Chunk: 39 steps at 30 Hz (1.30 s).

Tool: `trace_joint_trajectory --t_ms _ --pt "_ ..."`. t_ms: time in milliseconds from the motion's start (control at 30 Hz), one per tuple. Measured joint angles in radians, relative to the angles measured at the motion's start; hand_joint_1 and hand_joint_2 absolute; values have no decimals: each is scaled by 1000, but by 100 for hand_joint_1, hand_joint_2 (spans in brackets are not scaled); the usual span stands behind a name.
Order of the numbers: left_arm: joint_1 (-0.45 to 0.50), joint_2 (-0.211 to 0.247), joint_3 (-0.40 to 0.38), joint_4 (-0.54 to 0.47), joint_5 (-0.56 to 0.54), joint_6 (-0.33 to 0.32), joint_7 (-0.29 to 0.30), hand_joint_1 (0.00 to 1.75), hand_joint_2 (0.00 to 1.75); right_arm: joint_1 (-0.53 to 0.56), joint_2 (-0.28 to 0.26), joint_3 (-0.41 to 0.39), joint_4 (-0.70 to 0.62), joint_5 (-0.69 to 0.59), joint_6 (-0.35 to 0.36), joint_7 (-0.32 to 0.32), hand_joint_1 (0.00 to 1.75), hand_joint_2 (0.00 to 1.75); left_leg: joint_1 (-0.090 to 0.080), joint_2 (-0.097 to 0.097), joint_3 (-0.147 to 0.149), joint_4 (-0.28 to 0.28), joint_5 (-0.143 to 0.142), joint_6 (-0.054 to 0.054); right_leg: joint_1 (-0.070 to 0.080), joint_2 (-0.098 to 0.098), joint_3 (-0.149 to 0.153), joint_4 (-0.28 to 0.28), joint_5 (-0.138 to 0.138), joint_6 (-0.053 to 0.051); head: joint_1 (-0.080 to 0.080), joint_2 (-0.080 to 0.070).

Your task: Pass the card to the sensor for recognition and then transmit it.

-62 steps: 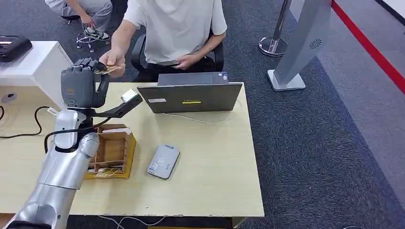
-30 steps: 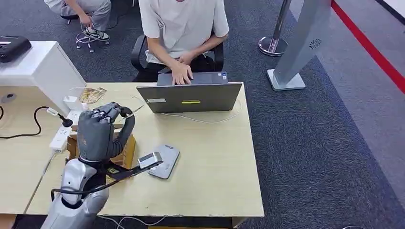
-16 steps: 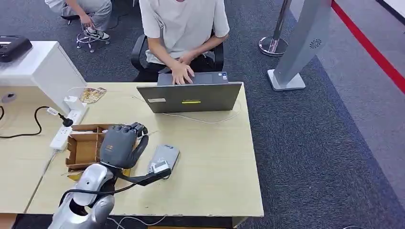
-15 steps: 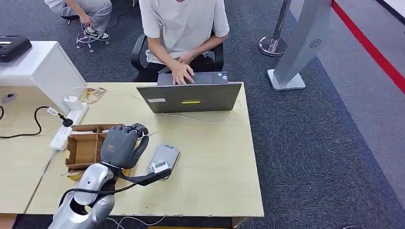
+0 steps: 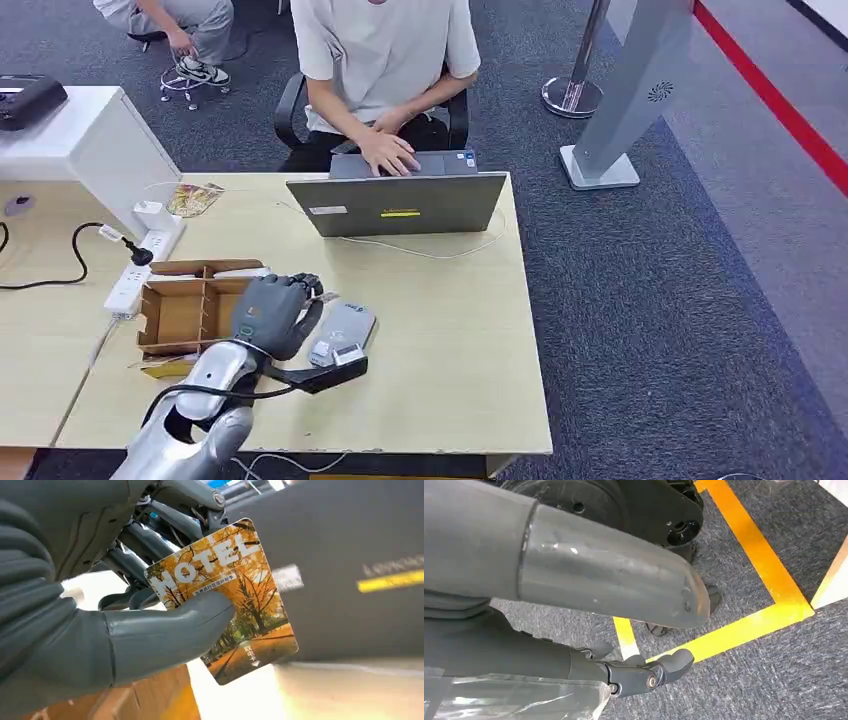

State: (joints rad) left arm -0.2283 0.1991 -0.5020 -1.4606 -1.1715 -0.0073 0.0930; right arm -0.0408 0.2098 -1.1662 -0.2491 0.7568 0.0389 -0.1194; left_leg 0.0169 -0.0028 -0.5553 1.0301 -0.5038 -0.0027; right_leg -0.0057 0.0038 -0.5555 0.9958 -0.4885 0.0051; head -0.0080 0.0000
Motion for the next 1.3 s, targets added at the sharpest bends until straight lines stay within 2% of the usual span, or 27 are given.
trace_joint_trajectory --t_ms 500,800,967,1200,1300 --pt "-4 1 -34 39 29 -23 -22 175 175 1 0 -1 0 6 0 1 0 0 0 0 0 0 0 0 0 0 0 0 0 0 0 0" --pt "-13 0 -97 107 48 -44 -40 175 175 0 2 -1 0 35 4 1 0 0 0 0 0 0 0 0 0 0 0 0 0 0 0 0" --pt "-15 -4 -119 149 25 -46 15 175 175 1 4 -2 0 40 4 2 0 0 0 0 0 0 0 0 0 0 0 0 0 0 0 0" --pt "-35 11 -134 146 45 -132 51 175 175 2 7 -21 0 47 5 3 0 0 0 0 1 0 0 0 0 0 1 0 0 0 0 0" --pt "-41 21 -141 142 47 -143 64 175 175 2 8 -26 0 49 5 3 0 0 0 0 2 0 0 0 0 0 2 0 0 0 0 0"
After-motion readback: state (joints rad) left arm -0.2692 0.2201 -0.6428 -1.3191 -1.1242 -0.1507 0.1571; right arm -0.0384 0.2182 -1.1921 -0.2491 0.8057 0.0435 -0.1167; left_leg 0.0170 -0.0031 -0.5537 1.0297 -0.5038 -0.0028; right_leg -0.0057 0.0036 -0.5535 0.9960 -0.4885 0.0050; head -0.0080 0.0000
